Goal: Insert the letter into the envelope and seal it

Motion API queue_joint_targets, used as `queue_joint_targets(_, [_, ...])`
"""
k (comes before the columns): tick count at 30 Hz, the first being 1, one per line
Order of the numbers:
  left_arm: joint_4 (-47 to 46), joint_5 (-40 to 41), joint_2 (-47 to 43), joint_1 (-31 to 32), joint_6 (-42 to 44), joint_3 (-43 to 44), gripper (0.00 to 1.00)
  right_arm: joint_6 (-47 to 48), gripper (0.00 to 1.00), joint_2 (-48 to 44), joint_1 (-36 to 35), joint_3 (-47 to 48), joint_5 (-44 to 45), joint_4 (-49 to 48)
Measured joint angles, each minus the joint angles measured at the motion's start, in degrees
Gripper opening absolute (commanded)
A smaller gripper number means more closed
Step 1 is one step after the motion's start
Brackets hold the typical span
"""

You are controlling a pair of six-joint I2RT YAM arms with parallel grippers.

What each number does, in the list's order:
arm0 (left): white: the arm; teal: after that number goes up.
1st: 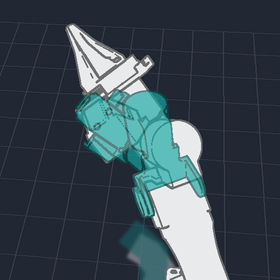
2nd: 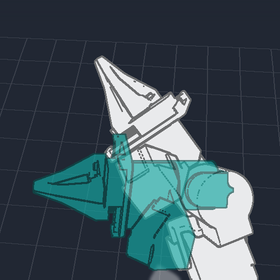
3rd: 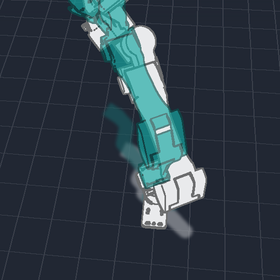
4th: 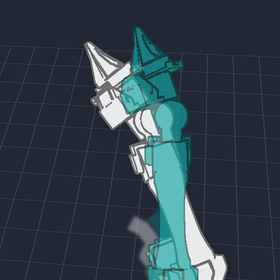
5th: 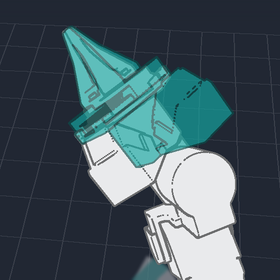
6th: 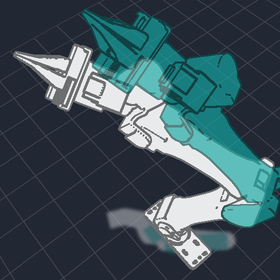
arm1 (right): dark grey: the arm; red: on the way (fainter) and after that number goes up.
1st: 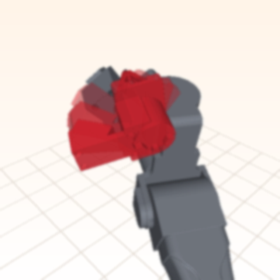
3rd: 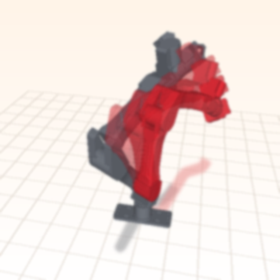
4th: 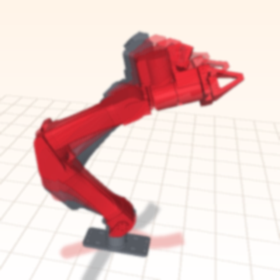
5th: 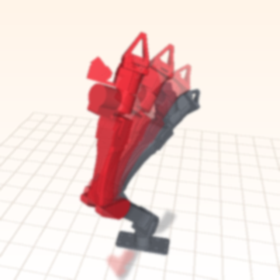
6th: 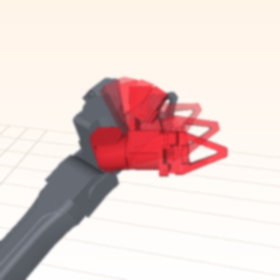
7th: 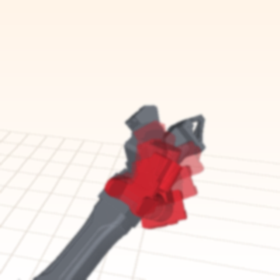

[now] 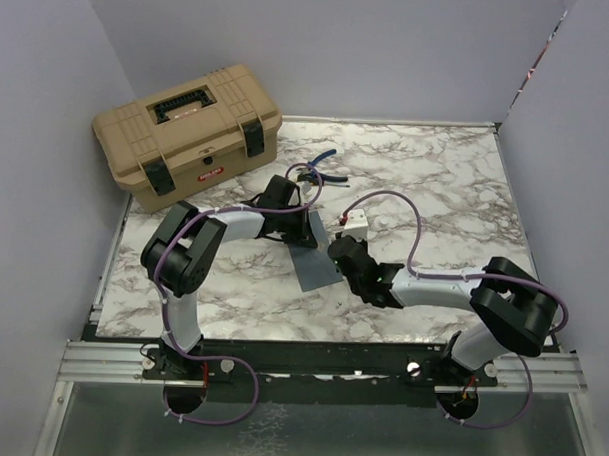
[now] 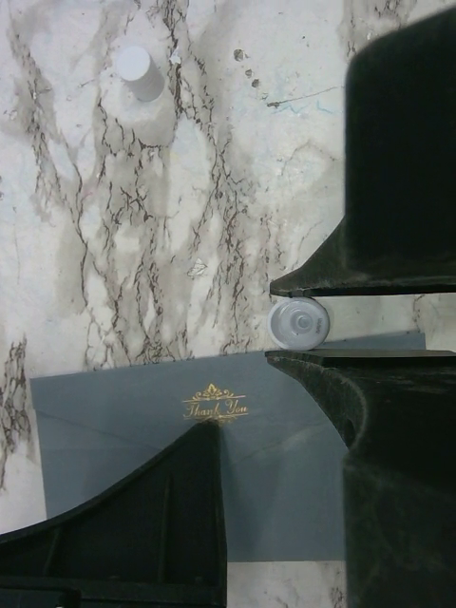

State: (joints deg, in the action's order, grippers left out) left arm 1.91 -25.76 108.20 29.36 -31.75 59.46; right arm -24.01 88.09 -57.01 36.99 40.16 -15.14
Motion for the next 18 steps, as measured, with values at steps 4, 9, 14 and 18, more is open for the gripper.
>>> queue_joint_targets(4, [0.9,0.0,-0.3,-0.1,1.2,0.0,0.00,-1.1,0.00,1.0,0.4,4.2,-1.6,7.2])
queue_joint_targets(9, [1.5,0.0,-0.3,-0.1,2.3,0.3,0.00,-2.0,0.00,2.5,1.9,9.3,-4.7,15.1])
queue_joint_targets(14, [2.2,0.0,-0.3,-0.2,2.7,0.6,0.00,-2.5,0.00,3.9,5.5,13.9,-10.1,21.8])
queue_joint_targets(18, [2.7,0.0,-0.3,-0.2,2.7,0.8,0.00,-2.9,0.00,4.0,9.3,15.4,-15.8,24.7])
